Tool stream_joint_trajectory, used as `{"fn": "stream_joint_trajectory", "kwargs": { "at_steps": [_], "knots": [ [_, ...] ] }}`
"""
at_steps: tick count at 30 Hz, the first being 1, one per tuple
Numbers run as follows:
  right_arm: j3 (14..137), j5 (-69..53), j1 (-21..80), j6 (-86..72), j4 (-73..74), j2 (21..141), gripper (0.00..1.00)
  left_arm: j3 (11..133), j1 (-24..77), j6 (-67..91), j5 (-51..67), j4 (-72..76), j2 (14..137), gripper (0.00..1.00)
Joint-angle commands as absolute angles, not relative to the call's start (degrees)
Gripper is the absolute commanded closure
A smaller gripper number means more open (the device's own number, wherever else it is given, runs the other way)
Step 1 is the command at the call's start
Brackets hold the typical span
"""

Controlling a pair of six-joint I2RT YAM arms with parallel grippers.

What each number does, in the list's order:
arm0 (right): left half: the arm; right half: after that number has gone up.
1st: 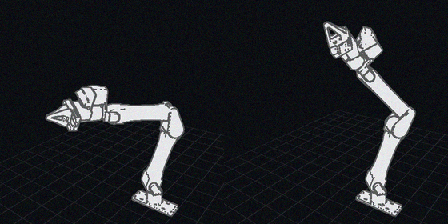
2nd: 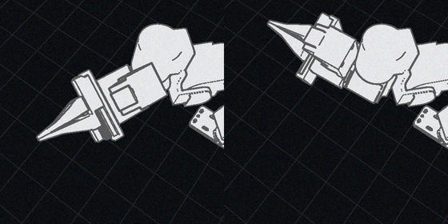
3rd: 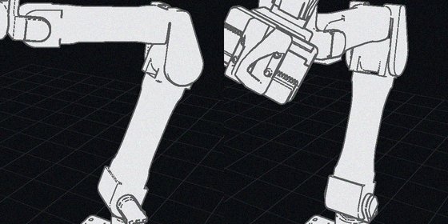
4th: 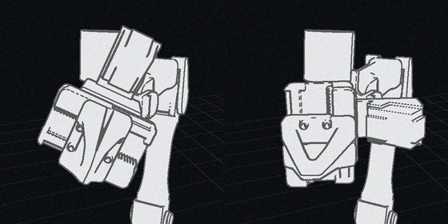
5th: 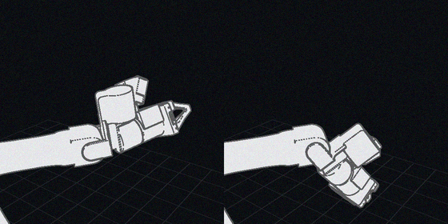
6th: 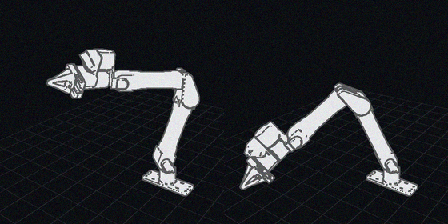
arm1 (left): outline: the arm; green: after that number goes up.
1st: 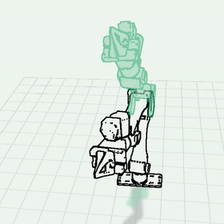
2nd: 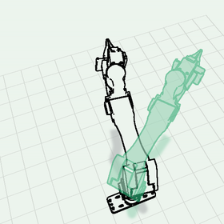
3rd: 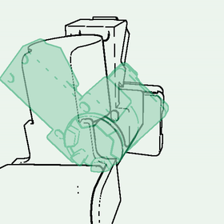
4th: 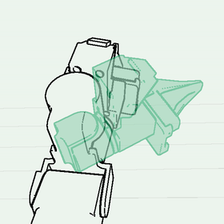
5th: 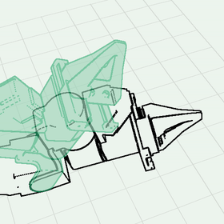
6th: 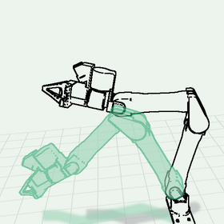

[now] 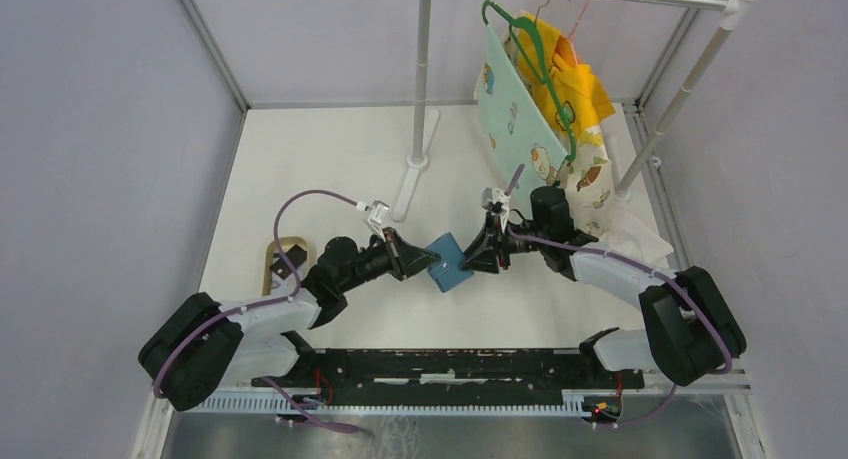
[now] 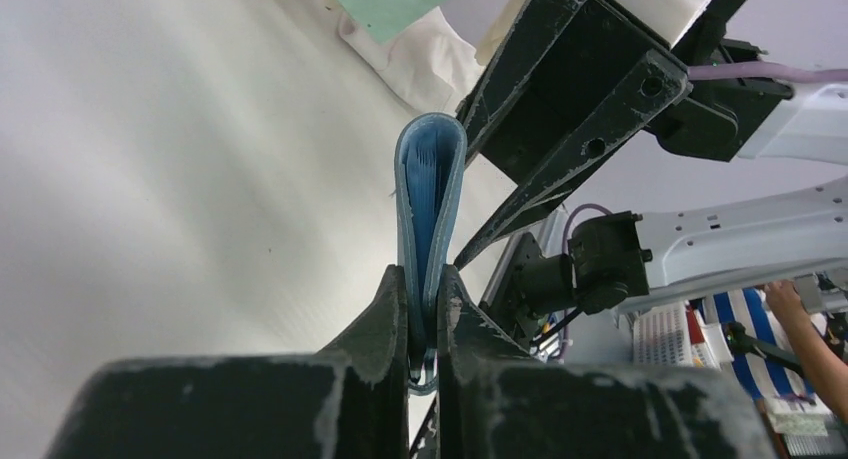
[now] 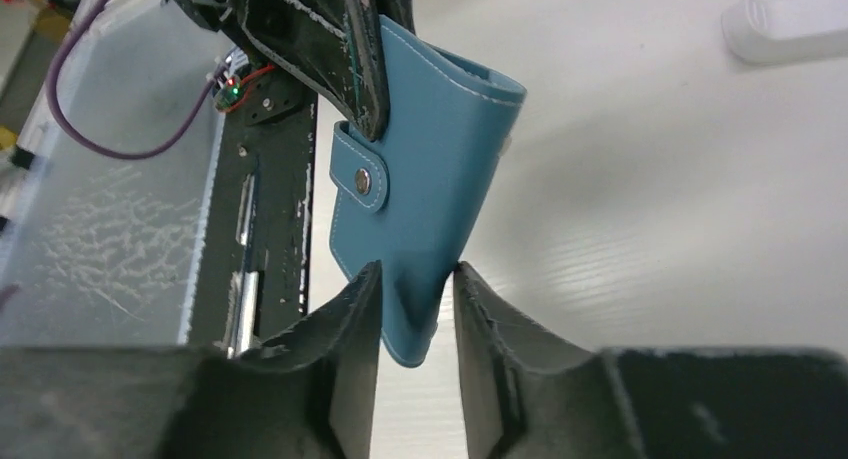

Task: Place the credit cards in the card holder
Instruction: Open the card holder at the center of the board.

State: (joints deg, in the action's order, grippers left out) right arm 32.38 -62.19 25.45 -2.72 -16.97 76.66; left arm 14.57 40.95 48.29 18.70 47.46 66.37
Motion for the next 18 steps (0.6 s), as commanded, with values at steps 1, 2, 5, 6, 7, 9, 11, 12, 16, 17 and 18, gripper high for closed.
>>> {"fn": "stream_joint_trajectory", "kwargs": {
  "at_steps": [1, 2, 5, 6, 7, 9, 11, 12, 16, 17, 18],
  "knots": [
    [34.36, -68.27, 26.39, 3.42, -14.97, 76.81, 0.49, 18.03, 41.31, 41.62, 24.23, 51.24, 66.21, 0.98],
    [35.05, -68.52, 26.82, 6.07, -12.10, 77.17, 0.41, 18.48, 41.28, 39.32, 24.79, 50.14, 65.66, 0.98],
    [37.15, -68.62, 28.63, 12.49, -5.53, 78.36, 0.28, 20.60, 41.31, 32.06, 26.77, 45.46, 63.84, 0.98],
    [37.70, -68.64, 29.53, 13.59, -4.08, 78.63, 0.27, 21.11, 41.31, 30.76, 27.71, 44.58, 63.49, 0.98],
    [38.18, -68.64, 30.26, 14.62, -2.95, 78.94, 0.27, 21.51, 41.29, 29.85, 28.64, 44.37, 63.20, 0.98],
    [38.83, -68.88, 31.53, 16.20, -1.32, 79.12, 0.31, 22.22, 41.24, 28.50, 30.41, 44.21, 62.84, 0.98],
    [39.02, -69.48, 32.11, 16.43, -1.23, 78.84, 0.40, 22.98, 41.31, 27.78, 32.36, 44.21, 62.88, 0.98],
    [39.02, -69.88, 32.16, 16.42, -1.39, 78.56, 0.46, 23.34, 41.31, 27.62, 33.32, 44.21, 63.15, 0.98],
    [38.77, -70.38, 32.17, 15.03, -2.99, 76.74, 0.82, 24.72, 41.37, 27.49, 34.87, 43.66, 64.91, 0.98],
    [38.49, -69.74, 32.18, 14.38, -3.77, 75.90, 0.90, 24.96, 41.32, 27.51, 34.45, 43.31, 65.23, 0.98],
    [38.06, -68.51, 32.15, 13.61, -4.70, 75.24, 0.95, 25.31, 41.31, 27.59, 33.40, 42.45, 65.44, 0.98]
  ]
}}
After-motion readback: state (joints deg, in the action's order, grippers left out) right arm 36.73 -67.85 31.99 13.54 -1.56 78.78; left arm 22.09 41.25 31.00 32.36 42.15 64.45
